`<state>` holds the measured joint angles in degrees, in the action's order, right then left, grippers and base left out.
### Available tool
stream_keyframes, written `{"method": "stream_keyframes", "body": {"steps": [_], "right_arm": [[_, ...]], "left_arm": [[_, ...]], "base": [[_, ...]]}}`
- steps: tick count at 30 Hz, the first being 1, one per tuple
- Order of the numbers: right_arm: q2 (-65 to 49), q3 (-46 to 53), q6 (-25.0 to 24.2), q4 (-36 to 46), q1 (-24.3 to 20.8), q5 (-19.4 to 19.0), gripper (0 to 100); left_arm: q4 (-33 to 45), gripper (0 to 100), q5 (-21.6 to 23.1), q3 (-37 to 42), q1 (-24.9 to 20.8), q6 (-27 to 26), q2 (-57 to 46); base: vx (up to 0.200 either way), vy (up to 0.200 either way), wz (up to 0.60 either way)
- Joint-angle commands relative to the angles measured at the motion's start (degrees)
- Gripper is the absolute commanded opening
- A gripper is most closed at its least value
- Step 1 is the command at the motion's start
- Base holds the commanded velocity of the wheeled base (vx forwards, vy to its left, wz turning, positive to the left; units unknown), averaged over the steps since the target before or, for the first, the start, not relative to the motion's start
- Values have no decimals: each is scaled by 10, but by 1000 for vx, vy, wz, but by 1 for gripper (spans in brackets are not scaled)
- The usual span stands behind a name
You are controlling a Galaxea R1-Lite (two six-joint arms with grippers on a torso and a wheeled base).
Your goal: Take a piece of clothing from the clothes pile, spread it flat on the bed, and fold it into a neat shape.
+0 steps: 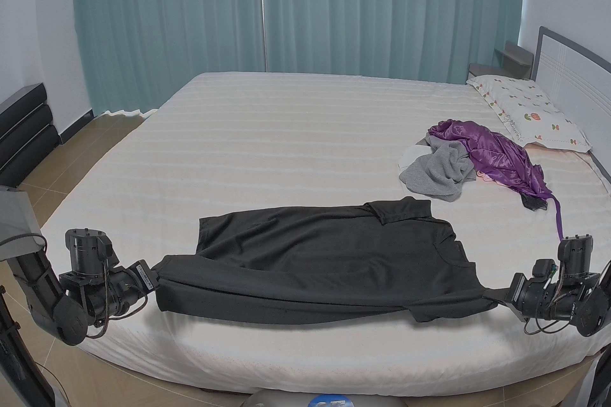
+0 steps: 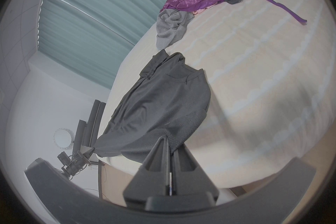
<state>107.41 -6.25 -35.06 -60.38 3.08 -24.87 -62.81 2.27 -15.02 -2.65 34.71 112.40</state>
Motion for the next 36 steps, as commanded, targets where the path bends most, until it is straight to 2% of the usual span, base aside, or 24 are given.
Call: {"method": "stream_keyframes", "body": {"steps": [1, 6, 12, 19, 21, 22, 26, 34, 36], "right_arm": [[-35, 29, 7, 0, 3, 0, 0], [-41, 52, 24, 0, 3, 0, 0], [-72, 63, 39, 28, 9, 0, 0], [-116, 63, 97, 144, 12, -1, 0], [-120, 63, 103, 155, 12, -1, 0], [-120, 63, 110, 170, 10, -5, 100], [-103, 60, 122, 185, 6, -18, 100], [-84, 29, 119, 179, 12, -18, 100], [-80, 6, 117, 182, 25, -18, 100]], "left_arm": [[-1, 0, 0, 17, 6, -3, -7], [-28, 0, 2, 44, 5, -3, -10], [-67, 0, 5, 84, 5, -29, -6], [-67, 0, 10, 106, 2, -34, -7], [-67, 0, 11, 110, 1, -35, -7], [-67, 100, 14, 117, -1, -35, -7], [-67, 100, 31, 126, -8, -34, -7], [-67, 100, 33, 103, -8, -31, 0], [-67, 100, 33, 88, -14, -31, 21]], "base": [[0, 0, 0], [0, 0, 0], [0, 0, 0], [0, 0, 0], [0, 0, 0], [0, 0, 0], [0, 0, 0], [0, 0, 0], [0, 0, 0]]}}
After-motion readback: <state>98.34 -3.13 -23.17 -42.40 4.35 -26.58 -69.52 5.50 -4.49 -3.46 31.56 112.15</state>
